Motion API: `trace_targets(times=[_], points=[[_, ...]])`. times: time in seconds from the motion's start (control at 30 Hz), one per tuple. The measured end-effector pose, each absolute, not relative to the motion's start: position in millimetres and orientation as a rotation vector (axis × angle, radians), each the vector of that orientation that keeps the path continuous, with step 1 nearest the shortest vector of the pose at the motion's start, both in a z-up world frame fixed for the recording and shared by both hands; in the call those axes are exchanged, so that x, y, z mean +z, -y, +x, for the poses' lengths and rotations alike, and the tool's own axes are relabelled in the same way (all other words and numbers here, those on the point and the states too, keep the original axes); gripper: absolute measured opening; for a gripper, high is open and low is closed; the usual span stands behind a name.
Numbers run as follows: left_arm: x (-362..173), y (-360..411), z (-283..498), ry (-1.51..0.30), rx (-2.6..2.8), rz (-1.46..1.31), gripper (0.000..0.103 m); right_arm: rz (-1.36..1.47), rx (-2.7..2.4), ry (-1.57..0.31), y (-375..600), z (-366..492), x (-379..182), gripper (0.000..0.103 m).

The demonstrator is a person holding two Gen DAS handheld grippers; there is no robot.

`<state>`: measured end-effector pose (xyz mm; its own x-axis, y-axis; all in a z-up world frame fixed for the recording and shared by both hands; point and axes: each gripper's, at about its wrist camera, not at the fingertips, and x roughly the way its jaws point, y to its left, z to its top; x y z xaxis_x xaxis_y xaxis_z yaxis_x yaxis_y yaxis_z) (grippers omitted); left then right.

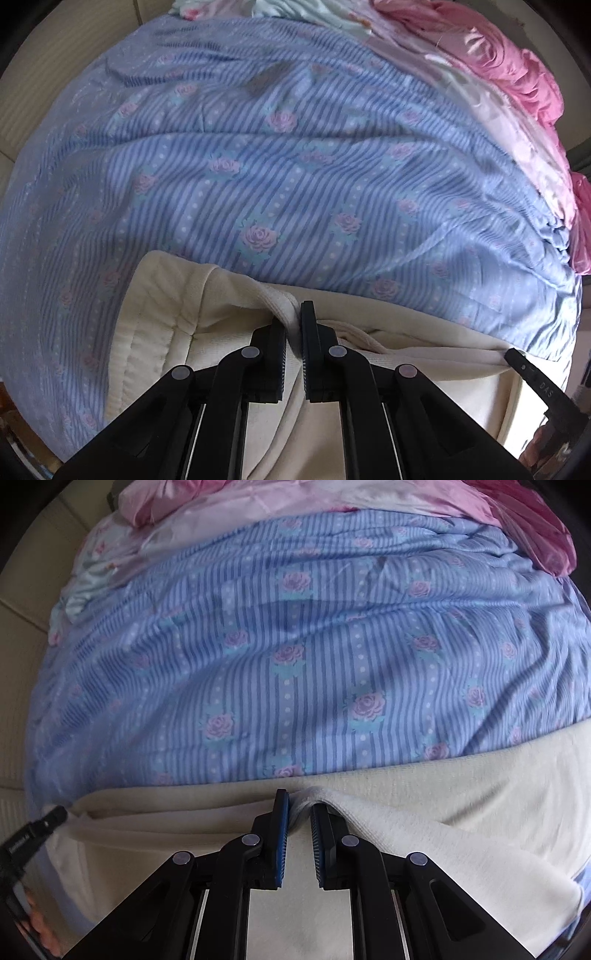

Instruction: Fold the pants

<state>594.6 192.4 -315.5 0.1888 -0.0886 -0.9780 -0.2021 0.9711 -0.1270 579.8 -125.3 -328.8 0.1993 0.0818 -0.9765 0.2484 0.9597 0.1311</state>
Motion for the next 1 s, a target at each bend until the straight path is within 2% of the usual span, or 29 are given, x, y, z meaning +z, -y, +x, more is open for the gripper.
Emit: trace_targets(times=[0.1, 0.13, 0.17, 0.2, 0.23, 0.27, 0.3, 0.4, 0.63, 1.0], points=[[-315, -188, 595, -1.401, 0.074, -0.221, 0.013, 0.266, -0.131, -1.373, 120, 578, -327, 0.016], [-313, -187, 594, -1.407, 0.063, -0.212, 0.016, 0.257, -0.125, -1.374, 118, 577, -325, 0.021], [-309, -186, 593, -1.407, 0.056, -0.199, 0.025, 0.248, -0.115, -1.372, 117, 576, -323, 0.024], [-303, -186, 591, -1.397, 0.059, -0.181, 0.036, 0.251, -0.100, -1.374, 115, 575, -320, 0.032], [-297, -186, 589, -1.373, 0.068, -0.164, 0.061, 0.261, -0.087, -1.373, 114, 574, -318, 0.040], [-286, -187, 585, -1.330, 0.072, -0.148, 0.070, 0.275, -0.073, -1.365, 112, 572, -313, 0.044], [-277, -188, 583, -1.301, 0.070, -0.140, 0.070, 0.285, -0.064, -1.355, 111, 570, -308, 0.048], [-254, -194, 571, -1.273, 0.039, -0.166, 0.069, 0.280, -0.018, -1.292, 102, 562, -282, 0.052], [-202, -175, 519, -1.230, -0.089, -0.060, 0.069, 0.135, 0.099, -1.166, 72, 517, -209, 0.052], [-115, -131, 407, -1.102, -0.276, 0.099, 0.072, 0.132, 0.136, -1.062, 62, 382, -124, 0.052]])
